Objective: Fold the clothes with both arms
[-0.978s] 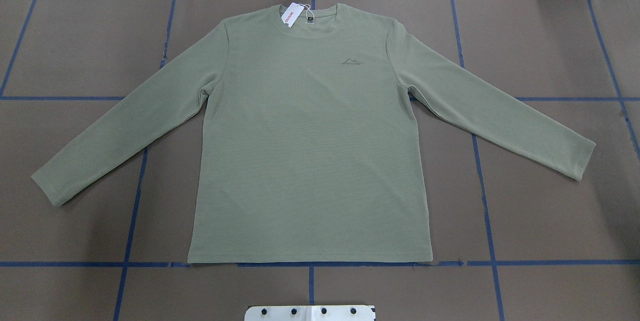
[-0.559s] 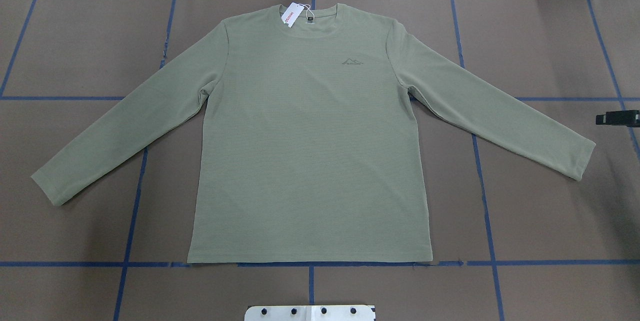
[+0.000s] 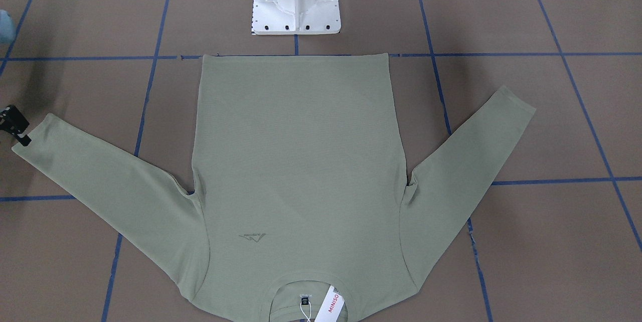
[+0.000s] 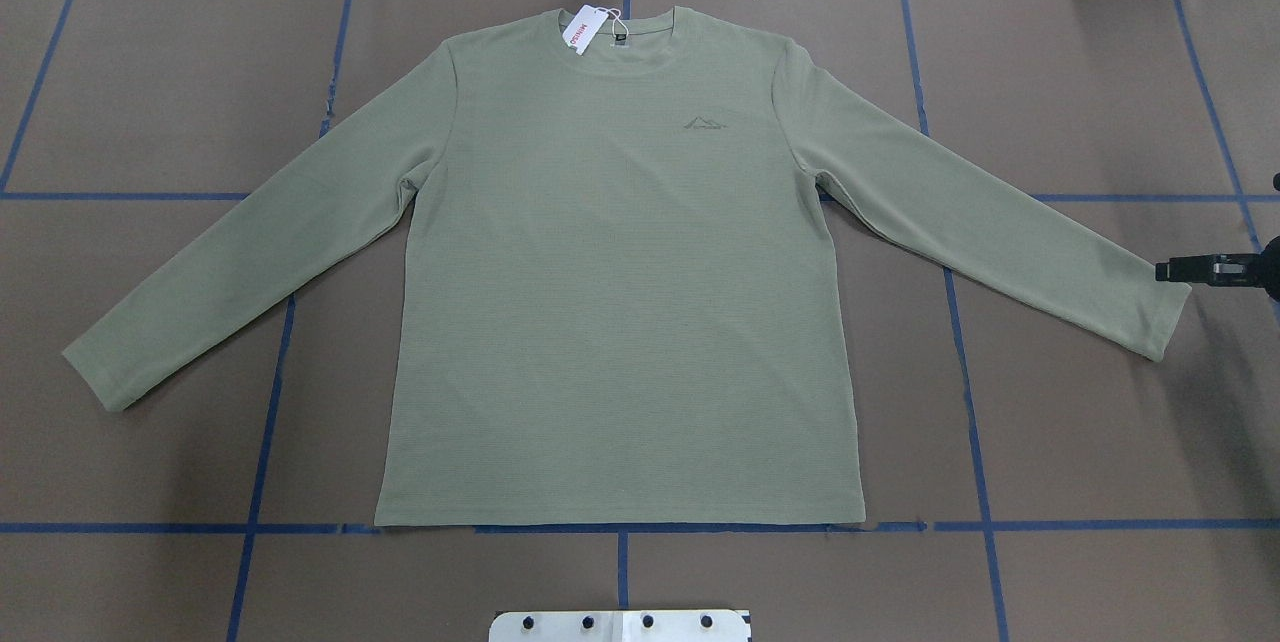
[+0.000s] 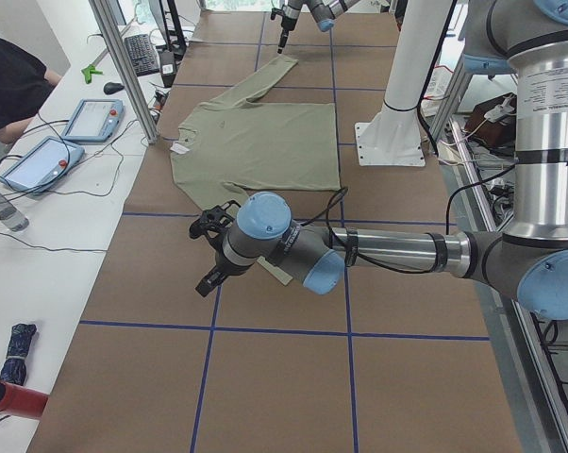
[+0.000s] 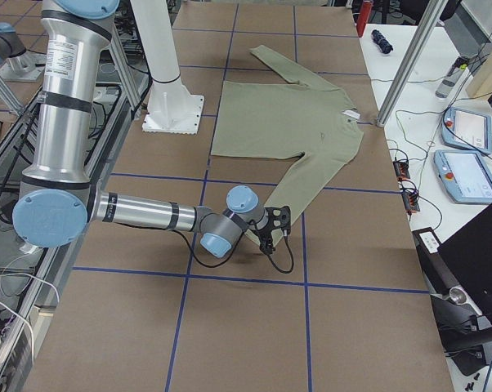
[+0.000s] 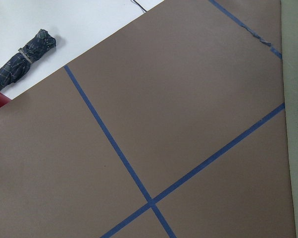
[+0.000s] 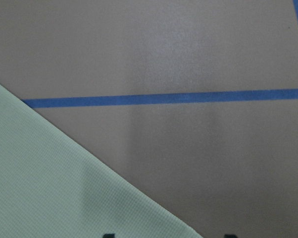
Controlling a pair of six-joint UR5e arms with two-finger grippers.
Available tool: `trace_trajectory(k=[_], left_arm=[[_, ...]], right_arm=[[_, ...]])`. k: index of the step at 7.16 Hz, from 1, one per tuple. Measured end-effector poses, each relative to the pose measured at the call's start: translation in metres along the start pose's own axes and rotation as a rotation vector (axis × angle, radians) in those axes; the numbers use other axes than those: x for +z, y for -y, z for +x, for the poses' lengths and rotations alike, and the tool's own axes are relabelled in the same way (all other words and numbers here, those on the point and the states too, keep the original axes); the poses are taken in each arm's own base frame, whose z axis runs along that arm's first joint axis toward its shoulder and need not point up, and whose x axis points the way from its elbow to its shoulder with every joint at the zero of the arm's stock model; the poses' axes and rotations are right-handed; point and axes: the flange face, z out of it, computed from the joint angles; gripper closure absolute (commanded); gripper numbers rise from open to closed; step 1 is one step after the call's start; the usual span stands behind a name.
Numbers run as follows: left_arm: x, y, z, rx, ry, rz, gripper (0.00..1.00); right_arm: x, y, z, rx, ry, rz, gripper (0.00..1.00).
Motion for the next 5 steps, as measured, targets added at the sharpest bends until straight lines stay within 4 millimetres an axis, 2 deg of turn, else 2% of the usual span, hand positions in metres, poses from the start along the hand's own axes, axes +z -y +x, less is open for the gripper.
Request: trace_trajectory(k=[5], left_arm=[[0.0024, -0.0055, 0.0002, 0.005, -0.015, 0.006, 0.0]], right_arm=[[0.0109, -0.0072, 0.0026, -0.006, -0.021, -0.013, 0.29]])
